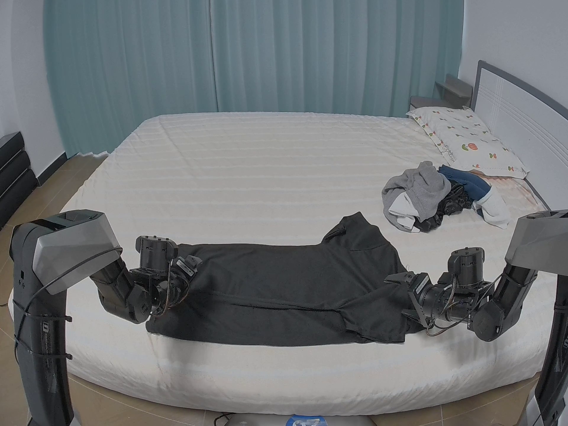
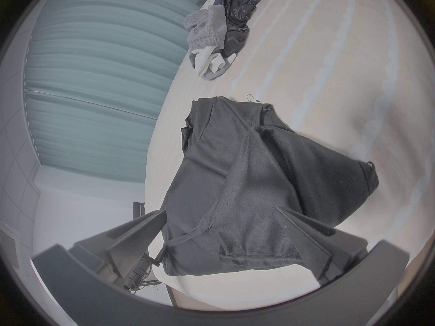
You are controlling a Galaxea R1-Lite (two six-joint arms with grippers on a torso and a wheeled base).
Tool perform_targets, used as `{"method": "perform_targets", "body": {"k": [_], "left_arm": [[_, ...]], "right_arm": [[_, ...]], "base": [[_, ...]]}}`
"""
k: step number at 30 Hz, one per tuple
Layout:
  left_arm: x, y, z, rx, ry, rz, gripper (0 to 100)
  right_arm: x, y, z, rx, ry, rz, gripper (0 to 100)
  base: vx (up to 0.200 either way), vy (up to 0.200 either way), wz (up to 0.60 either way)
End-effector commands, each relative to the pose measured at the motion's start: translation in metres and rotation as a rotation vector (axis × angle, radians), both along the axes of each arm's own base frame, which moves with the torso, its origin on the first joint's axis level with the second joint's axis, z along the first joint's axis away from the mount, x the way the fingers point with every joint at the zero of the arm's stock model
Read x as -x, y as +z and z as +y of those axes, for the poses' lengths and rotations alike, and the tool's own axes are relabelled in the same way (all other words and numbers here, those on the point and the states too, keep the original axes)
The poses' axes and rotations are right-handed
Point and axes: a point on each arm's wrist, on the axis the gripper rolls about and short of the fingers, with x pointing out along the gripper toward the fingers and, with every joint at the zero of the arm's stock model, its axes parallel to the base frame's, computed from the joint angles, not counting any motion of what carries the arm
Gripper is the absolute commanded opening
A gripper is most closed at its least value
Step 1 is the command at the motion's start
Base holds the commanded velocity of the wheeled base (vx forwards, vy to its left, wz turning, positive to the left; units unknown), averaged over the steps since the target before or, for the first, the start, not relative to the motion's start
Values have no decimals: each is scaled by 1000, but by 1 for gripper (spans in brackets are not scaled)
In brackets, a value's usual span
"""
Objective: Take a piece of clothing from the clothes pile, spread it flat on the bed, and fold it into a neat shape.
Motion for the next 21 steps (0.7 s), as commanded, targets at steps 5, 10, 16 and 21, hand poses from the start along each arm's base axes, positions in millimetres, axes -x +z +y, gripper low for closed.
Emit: {"method": "perform_targets", "body": {"k": [5,10,16,21], "left_arm": [[3,9,20,82,87,-3,100],[10,22,48,143,155,-17,100],[27,37,80,276,129,-57,100],[32,33,86,295,100,-100,100]], "right_arm": [[0,6,6,33,-2,-38,100],[-12,22,16,31,25,-97,100],[-22,35,59,61,102,-62,100],[-23,27,103,83,197,-29,100]], "base": [[0,0,0],[0,0,0],[0,0,0],[0,0,0]]}}
